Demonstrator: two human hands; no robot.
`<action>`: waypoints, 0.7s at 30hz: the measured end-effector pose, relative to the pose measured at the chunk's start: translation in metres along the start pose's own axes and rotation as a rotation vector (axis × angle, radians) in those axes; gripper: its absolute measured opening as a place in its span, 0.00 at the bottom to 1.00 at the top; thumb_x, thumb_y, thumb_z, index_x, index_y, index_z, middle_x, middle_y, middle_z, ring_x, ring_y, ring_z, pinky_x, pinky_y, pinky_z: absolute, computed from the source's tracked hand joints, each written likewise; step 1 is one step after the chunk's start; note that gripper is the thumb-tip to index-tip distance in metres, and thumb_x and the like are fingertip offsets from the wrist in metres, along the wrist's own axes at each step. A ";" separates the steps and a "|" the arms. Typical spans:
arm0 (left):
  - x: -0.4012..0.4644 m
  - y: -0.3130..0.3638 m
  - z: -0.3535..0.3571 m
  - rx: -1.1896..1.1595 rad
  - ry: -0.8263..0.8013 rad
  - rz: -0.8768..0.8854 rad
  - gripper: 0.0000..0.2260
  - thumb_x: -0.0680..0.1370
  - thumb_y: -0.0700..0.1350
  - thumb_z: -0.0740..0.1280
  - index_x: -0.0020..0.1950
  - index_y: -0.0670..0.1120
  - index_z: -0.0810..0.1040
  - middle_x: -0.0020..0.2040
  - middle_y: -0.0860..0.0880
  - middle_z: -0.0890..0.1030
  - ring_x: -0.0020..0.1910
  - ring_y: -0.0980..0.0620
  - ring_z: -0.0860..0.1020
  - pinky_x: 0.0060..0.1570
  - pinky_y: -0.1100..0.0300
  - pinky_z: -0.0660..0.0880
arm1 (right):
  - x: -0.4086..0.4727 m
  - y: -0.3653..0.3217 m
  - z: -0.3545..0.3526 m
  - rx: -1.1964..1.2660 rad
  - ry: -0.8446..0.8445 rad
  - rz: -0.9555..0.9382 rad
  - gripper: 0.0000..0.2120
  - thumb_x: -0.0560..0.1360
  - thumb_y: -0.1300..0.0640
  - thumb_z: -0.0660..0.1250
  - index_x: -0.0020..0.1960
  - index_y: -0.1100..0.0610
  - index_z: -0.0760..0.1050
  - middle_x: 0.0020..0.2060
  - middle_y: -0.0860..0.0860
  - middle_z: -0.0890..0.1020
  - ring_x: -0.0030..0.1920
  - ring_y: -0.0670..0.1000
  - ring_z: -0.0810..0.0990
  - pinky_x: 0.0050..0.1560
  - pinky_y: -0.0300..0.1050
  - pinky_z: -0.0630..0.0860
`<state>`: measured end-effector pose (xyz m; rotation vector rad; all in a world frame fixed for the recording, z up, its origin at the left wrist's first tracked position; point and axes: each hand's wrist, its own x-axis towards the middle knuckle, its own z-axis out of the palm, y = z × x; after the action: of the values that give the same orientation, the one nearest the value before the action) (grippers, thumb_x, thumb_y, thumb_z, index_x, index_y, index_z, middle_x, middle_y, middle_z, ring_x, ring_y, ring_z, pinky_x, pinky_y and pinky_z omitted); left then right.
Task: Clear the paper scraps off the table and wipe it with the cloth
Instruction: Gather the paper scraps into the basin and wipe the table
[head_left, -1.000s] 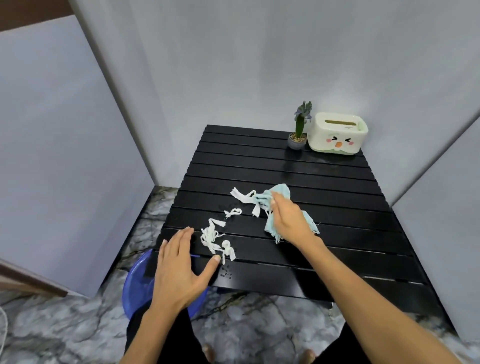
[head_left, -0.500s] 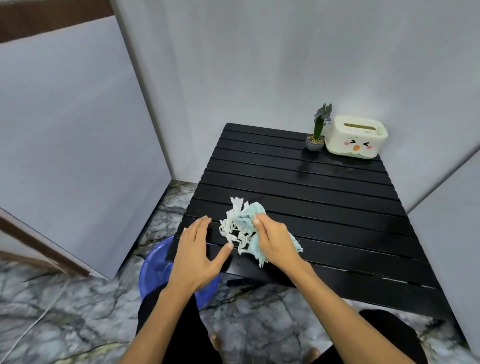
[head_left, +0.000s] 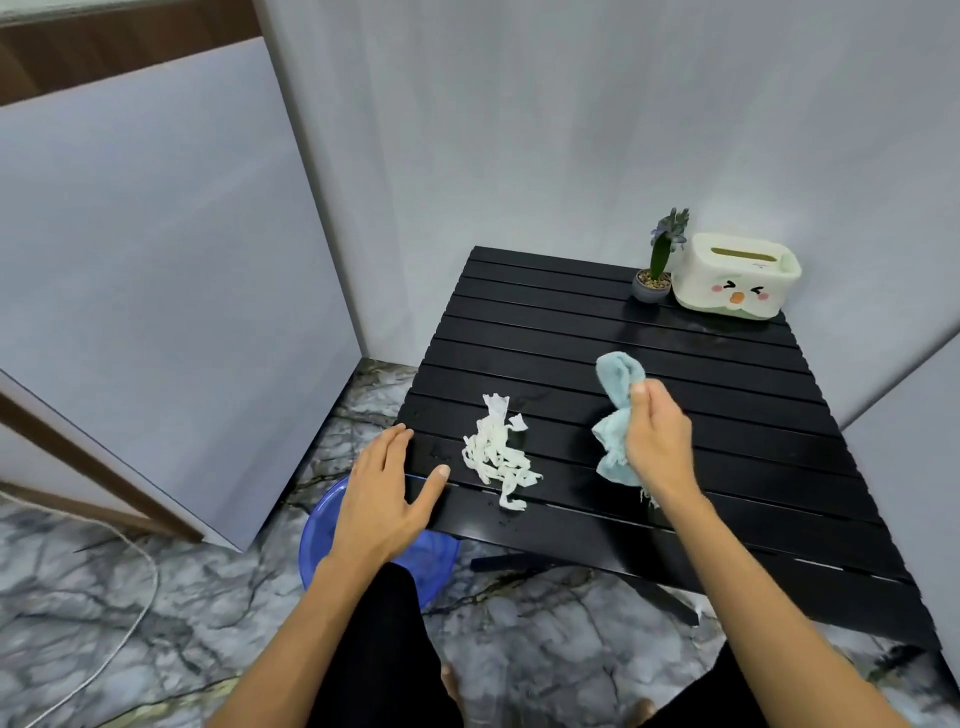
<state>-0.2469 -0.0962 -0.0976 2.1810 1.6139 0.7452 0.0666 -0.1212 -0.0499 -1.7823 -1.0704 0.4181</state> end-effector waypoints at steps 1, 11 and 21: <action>0.000 0.000 0.000 0.004 0.004 -0.004 0.34 0.77 0.67 0.56 0.74 0.45 0.67 0.75 0.49 0.67 0.75 0.50 0.62 0.73 0.50 0.63 | 0.004 0.003 0.010 -0.054 -0.054 -0.017 0.15 0.83 0.50 0.53 0.39 0.50 0.68 0.32 0.48 0.75 0.31 0.42 0.72 0.31 0.34 0.68; -0.001 -0.001 0.002 -0.004 0.021 -0.005 0.32 0.77 0.66 0.57 0.75 0.47 0.66 0.76 0.53 0.66 0.74 0.54 0.61 0.70 0.53 0.66 | 0.000 -0.014 0.075 -0.233 -0.520 -0.302 0.15 0.84 0.51 0.54 0.41 0.55 0.67 0.27 0.46 0.68 0.27 0.46 0.65 0.29 0.37 0.64; -0.002 -0.003 0.002 -0.068 0.031 -0.008 0.32 0.77 0.66 0.57 0.75 0.49 0.65 0.76 0.55 0.64 0.74 0.56 0.61 0.67 0.57 0.64 | -0.026 -0.005 0.011 -0.131 -0.355 -0.120 0.16 0.84 0.50 0.55 0.40 0.56 0.67 0.28 0.48 0.69 0.27 0.43 0.65 0.28 0.38 0.63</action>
<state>-0.2487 -0.0975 -0.1013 2.1248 1.5879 0.8234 0.0425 -0.1360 -0.0556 -1.7856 -1.4740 0.6184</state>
